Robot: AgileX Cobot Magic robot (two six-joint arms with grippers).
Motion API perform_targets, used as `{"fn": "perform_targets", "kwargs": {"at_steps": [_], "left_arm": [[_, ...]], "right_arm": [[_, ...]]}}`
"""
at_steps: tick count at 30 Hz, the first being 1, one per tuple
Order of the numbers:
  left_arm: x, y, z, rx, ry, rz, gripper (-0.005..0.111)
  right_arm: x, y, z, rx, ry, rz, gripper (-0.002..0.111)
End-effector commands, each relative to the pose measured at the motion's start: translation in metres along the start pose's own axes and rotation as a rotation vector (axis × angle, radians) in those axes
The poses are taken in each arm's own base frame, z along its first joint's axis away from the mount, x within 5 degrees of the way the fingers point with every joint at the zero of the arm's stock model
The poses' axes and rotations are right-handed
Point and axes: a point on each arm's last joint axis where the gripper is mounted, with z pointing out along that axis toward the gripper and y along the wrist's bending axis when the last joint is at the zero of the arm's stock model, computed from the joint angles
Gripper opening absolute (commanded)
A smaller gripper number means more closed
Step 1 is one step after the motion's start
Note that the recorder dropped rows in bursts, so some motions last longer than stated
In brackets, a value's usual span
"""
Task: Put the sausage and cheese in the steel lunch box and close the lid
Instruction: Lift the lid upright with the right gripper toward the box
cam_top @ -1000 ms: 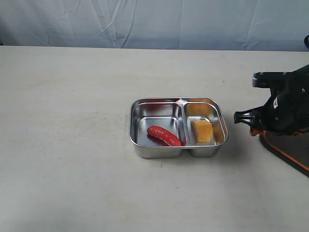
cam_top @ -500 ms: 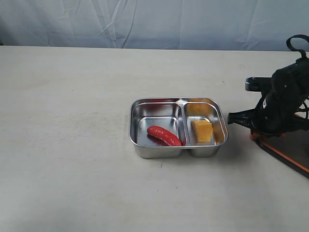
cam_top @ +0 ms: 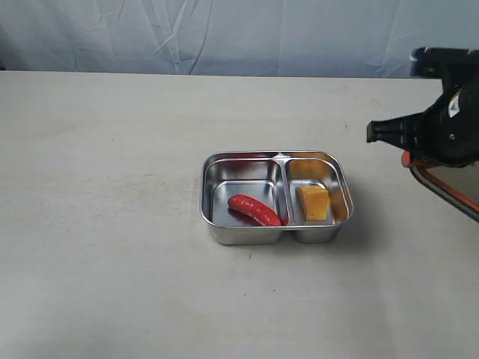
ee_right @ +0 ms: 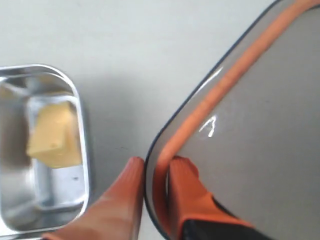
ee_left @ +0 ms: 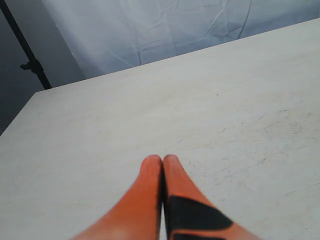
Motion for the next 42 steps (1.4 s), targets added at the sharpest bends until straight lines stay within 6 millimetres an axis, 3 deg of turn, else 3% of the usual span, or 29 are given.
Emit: {"fn": "perform_targets", "kwargs": {"at_steps": [1, 5, 13, 14, 19, 26, 27, 33, 35, 38, 42], "left_arm": [[-0.001, 0.0, 0.0, 0.004, -0.017, -0.004, 0.0], [-0.001, 0.0, 0.0, 0.004, -0.017, -0.004, 0.0], [-0.001, 0.0, 0.0, 0.004, -0.017, -0.004, 0.0], [-0.001, 0.0, 0.0, 0.003, -0.017, 0.003, 0.0], [-0.007, 0.006, -0.001, -0.083, -0.069, 0.392, 0.0], [-0.032, -0.001, -0.006, -0.062, -0.362, 0.429, 0.0], [-0.036, -0.003, -0.008, -0.054, -0.411, 0.405, 0.0], [-0.052, 0.0, -0.017, 0.216, -0.593, -0.662, 0.0], [-0.052, -0.001, -0.017, 0.275, -0.575, -0.817, 0.0], [-0.052, -0.011, -0.017, 0.377, -0.52, -0.787, 0.0], [-0.051, -0.045, -0.026, 0.708, -0.45, -0.502, 0.0]], "right_arm": [[0.012, 0.004, -0.052, -0.139, -0.164, 0.02, 0.0], [0.029, 0.01, -0.09, -0.306, -0.302, 0.003, -0.001], [0.074, 0.015, -0.153, -0.622, -0.388, -0.155, -0.001], [0.077, 0.014, -0.157, -0.639, -0.392, -0.169, -0.001], [0.094, 0.004, -0.178, -0.68, -0.435, -0.215, -0.001], [0.101, -0.001, -0.188, -0.7, -0.468, -0.217, -0.001], [0.102, -0.001, -0.188, -0.703, -0.47, -0.216, -0.001], [0.104, 0.0, -0.178, -0.714, -0.464, -0.18, -0.001], [0.106, 0.001, -0.169, -0.73, -0.469, -0.137, -0.001], [0.105, 0.002, -0.157, -0.774, -0.512, -0.028, -0.001], [0.101, 0.003, -0.152, -0.844, -0.589, 0.1, -0.001]]}}
